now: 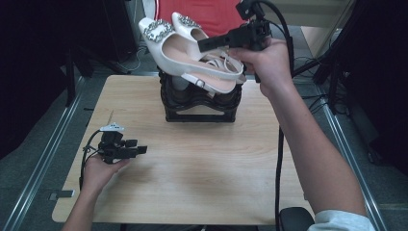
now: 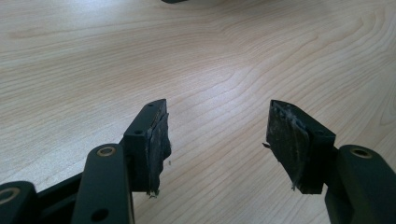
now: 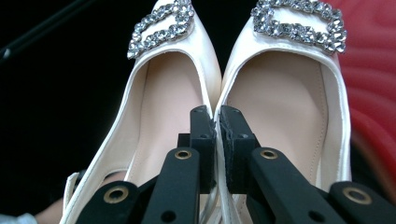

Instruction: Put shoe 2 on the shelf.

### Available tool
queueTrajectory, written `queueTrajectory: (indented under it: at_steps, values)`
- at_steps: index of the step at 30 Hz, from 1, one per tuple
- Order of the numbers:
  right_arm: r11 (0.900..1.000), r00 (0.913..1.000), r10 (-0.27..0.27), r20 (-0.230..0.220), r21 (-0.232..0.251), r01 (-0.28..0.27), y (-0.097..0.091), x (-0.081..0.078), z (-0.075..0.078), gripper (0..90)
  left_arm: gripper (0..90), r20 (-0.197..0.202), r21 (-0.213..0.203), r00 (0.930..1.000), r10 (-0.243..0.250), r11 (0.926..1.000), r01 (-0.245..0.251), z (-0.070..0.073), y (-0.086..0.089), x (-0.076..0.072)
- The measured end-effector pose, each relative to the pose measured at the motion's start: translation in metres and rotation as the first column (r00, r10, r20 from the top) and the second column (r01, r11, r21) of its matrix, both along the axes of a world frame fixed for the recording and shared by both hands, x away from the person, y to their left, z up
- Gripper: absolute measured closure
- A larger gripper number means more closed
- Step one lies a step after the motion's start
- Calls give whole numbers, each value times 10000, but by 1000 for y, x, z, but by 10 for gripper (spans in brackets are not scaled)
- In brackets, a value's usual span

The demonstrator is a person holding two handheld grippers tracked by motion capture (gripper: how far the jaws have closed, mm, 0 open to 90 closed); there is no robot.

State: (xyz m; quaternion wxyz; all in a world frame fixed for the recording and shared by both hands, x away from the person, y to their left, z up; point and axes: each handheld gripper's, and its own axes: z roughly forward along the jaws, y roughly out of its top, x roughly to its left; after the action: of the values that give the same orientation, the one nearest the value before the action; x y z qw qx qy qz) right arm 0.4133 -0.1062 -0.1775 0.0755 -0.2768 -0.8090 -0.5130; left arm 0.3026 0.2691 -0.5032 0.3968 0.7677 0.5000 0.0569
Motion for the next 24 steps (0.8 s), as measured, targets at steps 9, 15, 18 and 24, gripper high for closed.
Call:
queueTrajectory:
  at_steps: [9,15,18,24]
  values:
    - [9783,9794,-2018,-86,463,2020,-7,33,26,861,395,-63,10,9998,-164,9999,164,0,-2,2]
    - [9462,9486,-3158,-196,685,3164,-9,54,37,861,396,-81,4,9997,-233,9997,233,-1,-4,4]
    - [9210,9240,-3816,-261,745,3825,-10,63,39,861,396,-87,-10,9996,-282,9996,282,-1,-5,5]
    - [8619,8657,-4965,-636,825,5003,-11,84,34,861,397,-64,-74,9994,-334,9994,334,-1,-9,6]
